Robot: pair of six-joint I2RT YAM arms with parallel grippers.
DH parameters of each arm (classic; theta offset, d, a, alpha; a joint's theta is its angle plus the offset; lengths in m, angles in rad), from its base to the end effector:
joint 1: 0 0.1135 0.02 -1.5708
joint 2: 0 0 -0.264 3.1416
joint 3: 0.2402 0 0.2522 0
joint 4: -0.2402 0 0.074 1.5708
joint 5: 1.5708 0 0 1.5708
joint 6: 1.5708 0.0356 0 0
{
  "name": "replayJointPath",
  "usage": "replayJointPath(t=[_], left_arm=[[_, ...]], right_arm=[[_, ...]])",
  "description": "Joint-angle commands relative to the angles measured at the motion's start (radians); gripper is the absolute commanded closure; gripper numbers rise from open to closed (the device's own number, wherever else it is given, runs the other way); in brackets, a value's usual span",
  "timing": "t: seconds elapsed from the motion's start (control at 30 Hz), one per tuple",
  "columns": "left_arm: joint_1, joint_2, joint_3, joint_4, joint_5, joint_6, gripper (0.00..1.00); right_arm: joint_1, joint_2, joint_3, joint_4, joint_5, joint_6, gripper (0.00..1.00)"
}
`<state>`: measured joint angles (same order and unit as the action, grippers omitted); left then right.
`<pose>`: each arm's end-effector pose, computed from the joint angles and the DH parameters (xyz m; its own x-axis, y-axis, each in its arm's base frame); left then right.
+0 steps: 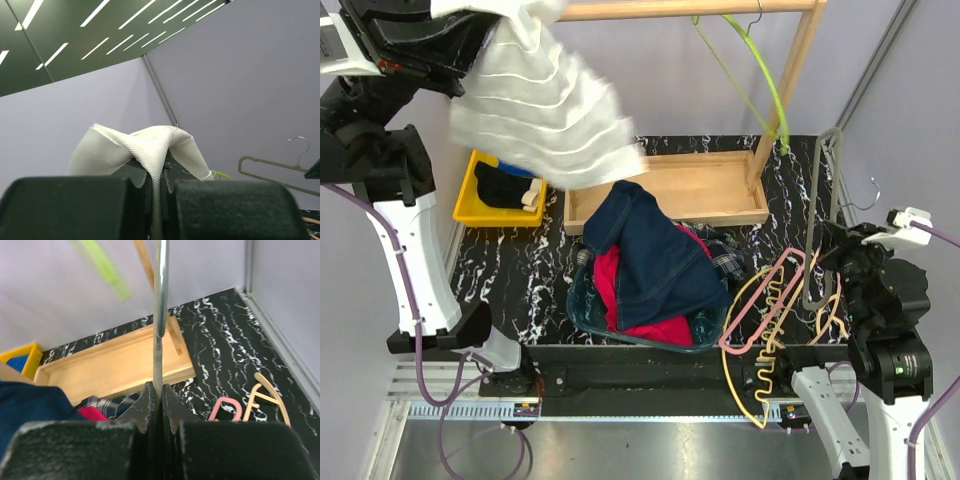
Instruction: Remove the skirt from the hanger
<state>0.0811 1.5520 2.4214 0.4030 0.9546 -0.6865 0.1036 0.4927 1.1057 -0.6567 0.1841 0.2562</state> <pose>0.1569 -0.0164 0.6937 0.6150 -0.3175 -0.7218 0.7526 0.5097 0.4170 0.0625 -0.0001 0.4236 -0.0217 0.2482 -0.9685 0.0886 0.9654 0.2454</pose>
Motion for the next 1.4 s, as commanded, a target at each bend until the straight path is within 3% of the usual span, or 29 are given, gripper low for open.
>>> replayJointPath(t=[0.0,0.23,0.43,0.6,0.7,0.9,0.97,1.0,1.13,1.17,1.27,1.37], left_arm=[[-0.055,-0.004,-0.086,0.106,0.035,-0.101,1.0],[-0.286,-0.046,-0.189,-0.042,0.116,0.041,1.0],[-0.34,-0.062,-0.286,-0.119,0.157,0.1,1.0],[-0.339,-0.133,-0.497,-0.384,0.197,0.394,1.0],[-0.346,-0.194,-0.654,-0.4,0.24,0.43,1.0],[-0.391,-0.273,-0.889,-0.8,0.22,0.772,1.0],[-0.397,-0.294,-0.971,-0.874,0.188,0.896,0.84],[-0.405,-0.299,-0.992,-0.941,0.176,0.93,0.73],[-0.432,-0.302,-1.041,-1.081,0.11,1.064,0.08],[-0.438,-0.3,-1.041,-1.099,0.095,1.094,0.01],[-0.448,-0.297,-1.004,-1.129,0.073,1.107,0.01],[-0.448,-0.293,-0.937,-1.138,0.055,1.098,0.01]], right_arm=[[-0.004,-0.025,0.059,-0.015,0.137,0.002,1.0],[-0.004,-0.062,0.03,-0.086,0.179,0.067,1.0],[-0.002,-0.03,-0.042,-0.142,0.232,0.202,1.0],[-0.004,0.0,-0.101,-0.135,0.212,0.276,1.0],[-0.002,0.004,-0.13,-0.098,0.222,0.282,1.0],[-0.004,0.041,-0.165,-0.054,0.235,0.29,0.95],[-0.004,0.044,-0.176,-0.037,0.23,0.296,0.91],[-0.002,0.046,-0.179,-0.037,0.23,0.296,0.83],[-0.002,0.046,-0.205,-0.032,0.238,0.299,0.75],[-0.004,0.046,-0.208,-0.029,0.238,0.299,0.71],[-0.002,0.047,-0.213,-0.032,0.239,0.307,0.54],[-0.002,0.055,-0.202,-0.034,0.241,0.311,0.28]])
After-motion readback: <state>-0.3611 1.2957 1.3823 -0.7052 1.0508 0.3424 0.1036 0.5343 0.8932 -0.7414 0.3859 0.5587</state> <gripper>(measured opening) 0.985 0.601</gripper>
